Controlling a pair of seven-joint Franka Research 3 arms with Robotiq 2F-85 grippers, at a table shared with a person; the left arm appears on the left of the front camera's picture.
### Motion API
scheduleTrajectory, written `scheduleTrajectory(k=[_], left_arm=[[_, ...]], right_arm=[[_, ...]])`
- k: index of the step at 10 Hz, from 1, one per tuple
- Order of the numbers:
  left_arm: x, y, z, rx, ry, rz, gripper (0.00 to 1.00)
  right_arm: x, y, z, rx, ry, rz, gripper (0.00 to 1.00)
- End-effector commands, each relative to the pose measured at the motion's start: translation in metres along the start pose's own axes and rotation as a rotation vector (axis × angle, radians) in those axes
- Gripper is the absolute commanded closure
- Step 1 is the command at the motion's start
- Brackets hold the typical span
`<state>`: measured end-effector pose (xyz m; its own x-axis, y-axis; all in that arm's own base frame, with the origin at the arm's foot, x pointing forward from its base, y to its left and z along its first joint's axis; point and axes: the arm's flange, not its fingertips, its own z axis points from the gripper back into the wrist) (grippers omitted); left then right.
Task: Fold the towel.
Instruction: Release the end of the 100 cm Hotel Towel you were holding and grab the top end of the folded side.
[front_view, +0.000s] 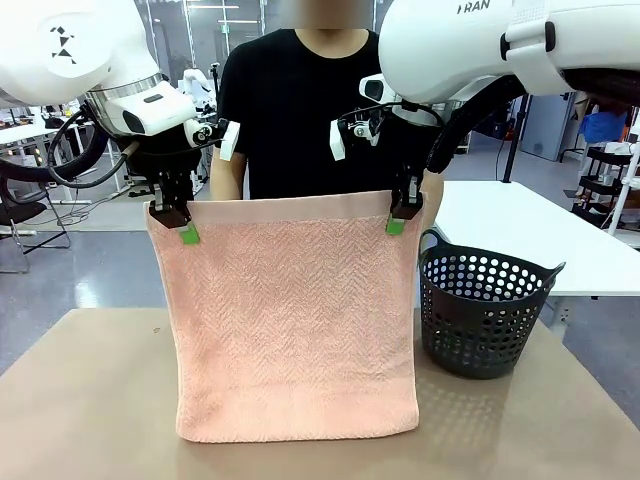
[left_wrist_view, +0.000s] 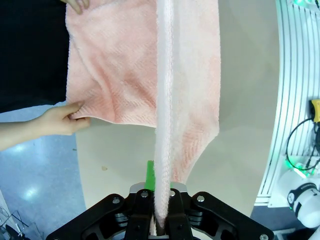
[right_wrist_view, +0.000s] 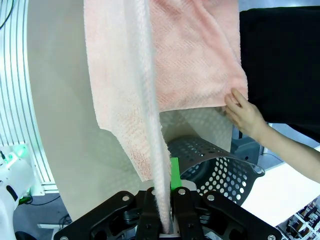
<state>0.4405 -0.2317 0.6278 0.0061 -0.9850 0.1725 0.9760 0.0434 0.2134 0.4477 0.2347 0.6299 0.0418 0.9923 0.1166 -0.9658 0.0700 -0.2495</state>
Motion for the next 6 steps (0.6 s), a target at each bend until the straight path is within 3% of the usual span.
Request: scheduleTrajectory(k=[1, 6], left_arm=[[0.0001, 0.0006, 0.0022, 0.011, 0.012, 0.008, 1.00], [0.0001, 0.0006, 0.0022, 0.011, 0.012, 0.008, 1.00]], right_arm=[[-0.0001, -0.0005, 0.0011, -0.011, 0.010, 0.009, 1.00], [-0.0001, -0.0005, 0.0011, -0.011, 0.010, 0.009, 1.00]])
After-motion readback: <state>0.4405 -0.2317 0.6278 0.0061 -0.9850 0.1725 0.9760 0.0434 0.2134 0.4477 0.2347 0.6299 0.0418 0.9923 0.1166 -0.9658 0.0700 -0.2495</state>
